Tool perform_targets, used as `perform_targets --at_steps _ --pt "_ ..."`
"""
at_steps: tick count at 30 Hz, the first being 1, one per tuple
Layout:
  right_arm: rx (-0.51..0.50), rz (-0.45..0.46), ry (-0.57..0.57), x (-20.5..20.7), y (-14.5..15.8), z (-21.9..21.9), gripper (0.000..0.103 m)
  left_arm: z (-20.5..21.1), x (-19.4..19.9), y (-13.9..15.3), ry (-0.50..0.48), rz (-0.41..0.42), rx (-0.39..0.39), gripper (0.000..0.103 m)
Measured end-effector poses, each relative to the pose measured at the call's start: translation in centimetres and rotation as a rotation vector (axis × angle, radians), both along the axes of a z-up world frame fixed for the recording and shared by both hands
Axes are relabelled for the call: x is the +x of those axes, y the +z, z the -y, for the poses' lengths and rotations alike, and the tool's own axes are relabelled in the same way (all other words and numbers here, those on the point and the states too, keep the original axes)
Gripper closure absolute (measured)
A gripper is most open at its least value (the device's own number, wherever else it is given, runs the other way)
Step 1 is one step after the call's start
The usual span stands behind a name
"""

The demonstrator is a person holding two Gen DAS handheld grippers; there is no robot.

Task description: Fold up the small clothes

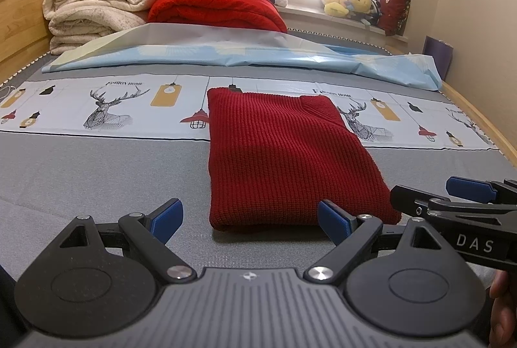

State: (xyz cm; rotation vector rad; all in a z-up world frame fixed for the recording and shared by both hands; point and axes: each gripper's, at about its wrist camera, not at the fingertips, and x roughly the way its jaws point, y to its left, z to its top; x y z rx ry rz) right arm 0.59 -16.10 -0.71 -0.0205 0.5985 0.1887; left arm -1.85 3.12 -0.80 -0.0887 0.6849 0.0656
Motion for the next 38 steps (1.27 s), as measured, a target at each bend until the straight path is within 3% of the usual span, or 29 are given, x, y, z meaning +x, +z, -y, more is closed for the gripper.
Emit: perform_targets --at_steps 38 --pt "0.005 -0.012 -0.002 0.03 -0.16 0.23 0.020 0.23 0.04 -0.22 -0.004 -0.003 -0.004 0.010"
